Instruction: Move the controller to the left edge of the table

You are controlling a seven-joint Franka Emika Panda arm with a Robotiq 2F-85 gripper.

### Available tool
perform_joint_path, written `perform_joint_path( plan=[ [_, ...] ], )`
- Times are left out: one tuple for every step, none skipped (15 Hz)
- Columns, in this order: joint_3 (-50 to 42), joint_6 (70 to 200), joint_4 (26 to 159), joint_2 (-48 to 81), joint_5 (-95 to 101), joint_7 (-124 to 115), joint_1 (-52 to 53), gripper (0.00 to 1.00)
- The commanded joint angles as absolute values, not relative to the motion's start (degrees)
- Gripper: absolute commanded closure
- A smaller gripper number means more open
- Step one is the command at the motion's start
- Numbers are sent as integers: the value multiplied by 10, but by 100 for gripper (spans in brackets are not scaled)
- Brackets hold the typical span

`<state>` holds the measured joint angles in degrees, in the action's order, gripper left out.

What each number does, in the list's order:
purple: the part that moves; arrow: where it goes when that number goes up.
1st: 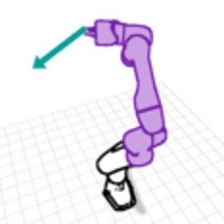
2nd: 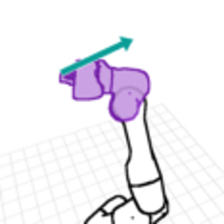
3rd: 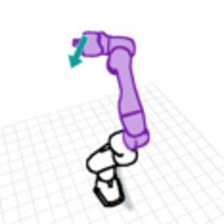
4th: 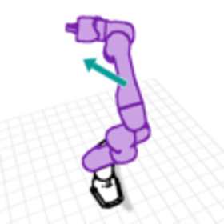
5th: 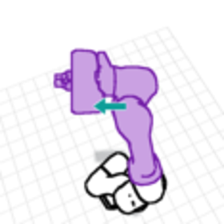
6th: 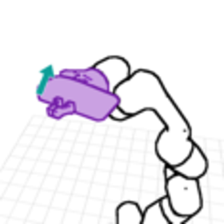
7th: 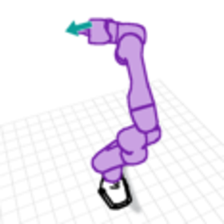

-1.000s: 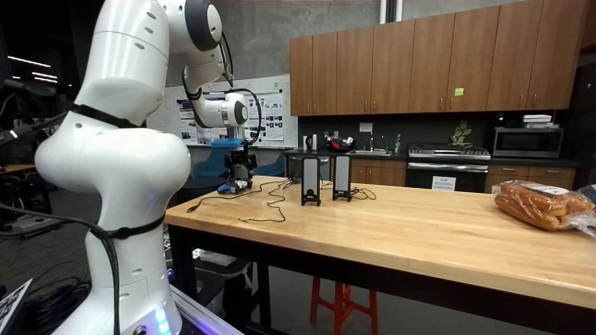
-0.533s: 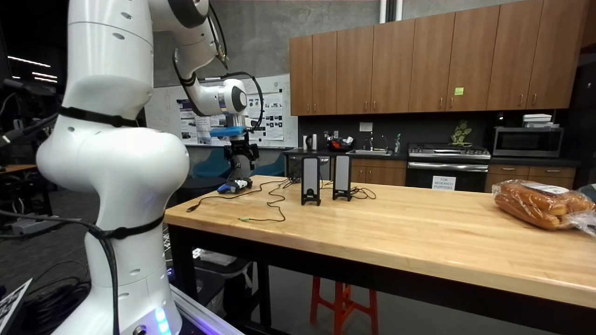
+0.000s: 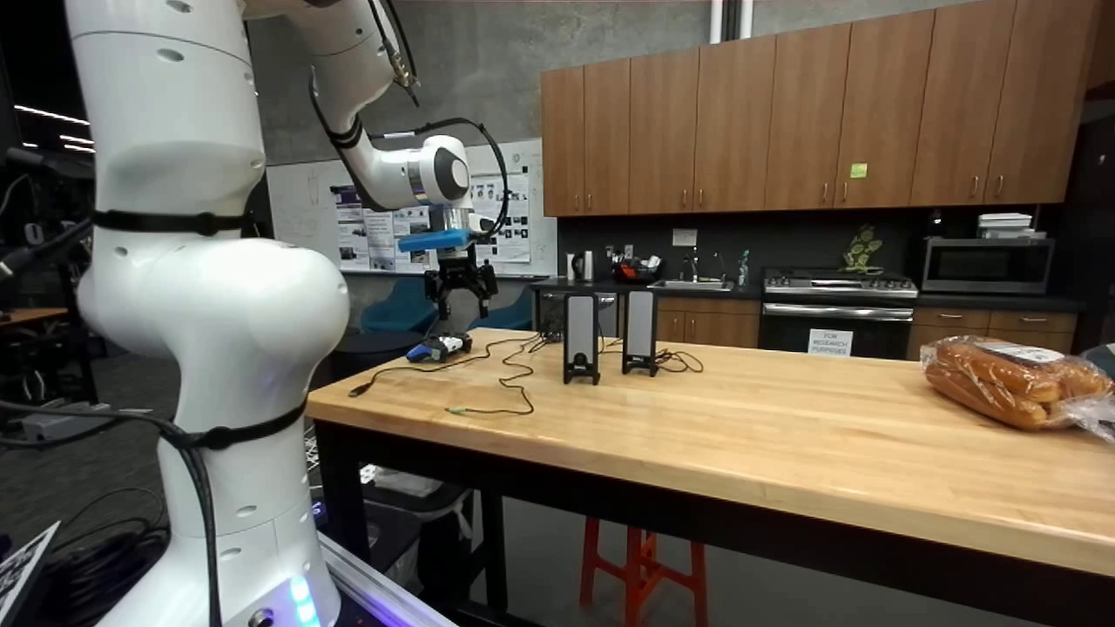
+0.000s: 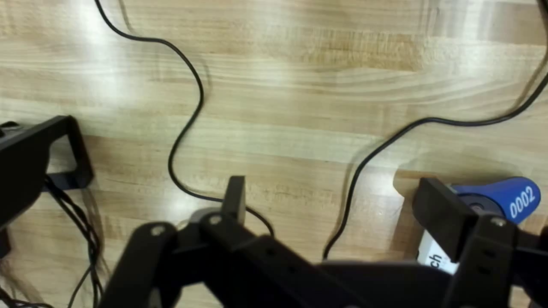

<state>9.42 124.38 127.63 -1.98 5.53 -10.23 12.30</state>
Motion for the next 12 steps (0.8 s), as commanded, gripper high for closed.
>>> perform_joint_path(
  plan=[
    [91,1232,1338,-90,47,-61,107,0],
    [90,1231,1351,-102,49,-55,103,0],
    [88,1228,1362,-114,48,-48,99,0],
    [86,1226,1374,-127,46,-40,96,0],
    [82,1223,1385,-139,41,-29,93,0],
    [79,1220,1396,-150,40,-21,91,0],
    [76,1218,1408,-163,40,-12,89,0],
    [73,1216,1418,-174,40,-4,87,0],
    [69,1214,1429,-186,41,4,86,0],
    [65,1212,1439,-197,43,10,83,0],
    [60,1210,1448,-207,44,18,81,0],
    [57,1211,1457,-216,50,15,76,0]
  ],
)
